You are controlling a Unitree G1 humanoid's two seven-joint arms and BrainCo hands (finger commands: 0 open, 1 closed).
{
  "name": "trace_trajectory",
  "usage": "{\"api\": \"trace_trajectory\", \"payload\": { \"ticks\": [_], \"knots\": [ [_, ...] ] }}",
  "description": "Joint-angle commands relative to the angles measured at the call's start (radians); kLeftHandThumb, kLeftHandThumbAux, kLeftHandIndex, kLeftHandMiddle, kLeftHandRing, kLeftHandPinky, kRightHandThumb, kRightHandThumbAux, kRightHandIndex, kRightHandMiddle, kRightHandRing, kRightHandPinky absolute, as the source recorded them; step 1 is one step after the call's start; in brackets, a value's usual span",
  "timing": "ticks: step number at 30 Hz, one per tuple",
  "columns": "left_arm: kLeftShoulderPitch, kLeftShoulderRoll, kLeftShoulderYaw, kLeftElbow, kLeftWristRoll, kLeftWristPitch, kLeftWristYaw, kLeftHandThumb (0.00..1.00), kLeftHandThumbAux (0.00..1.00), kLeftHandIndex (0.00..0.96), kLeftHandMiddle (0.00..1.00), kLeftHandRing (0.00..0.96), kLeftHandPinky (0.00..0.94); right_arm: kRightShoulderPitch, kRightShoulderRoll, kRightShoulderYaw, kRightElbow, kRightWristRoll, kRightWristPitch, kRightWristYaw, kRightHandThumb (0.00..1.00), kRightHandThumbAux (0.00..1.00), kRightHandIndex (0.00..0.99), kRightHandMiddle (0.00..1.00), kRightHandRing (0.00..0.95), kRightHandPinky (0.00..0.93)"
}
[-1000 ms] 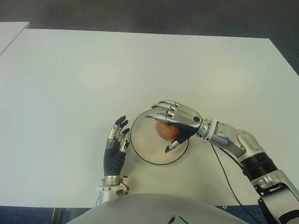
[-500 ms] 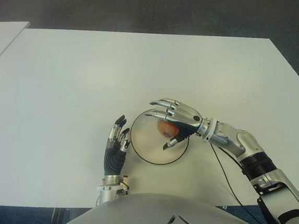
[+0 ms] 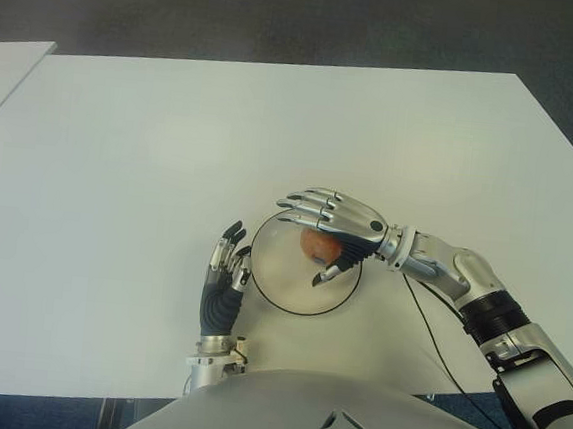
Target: Put the apples into the plate.
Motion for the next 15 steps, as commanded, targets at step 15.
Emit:
{"api": "trace_trajectory", "payload": {
  "ticks": [15],
  "knots": [
    [0.059, -0.023, -0.017, 0.0, -0.004, 0.084, -0.005, 0.038, 0.479, 0.103, 0.084, 0.101, 0.181, 0.017, 0.054, -0.066, 0.012, 0.201, 0.076, 0.077, 0.066, 0.408, 0.0, 0.0, 0.0, 0.0]
  ]
}}
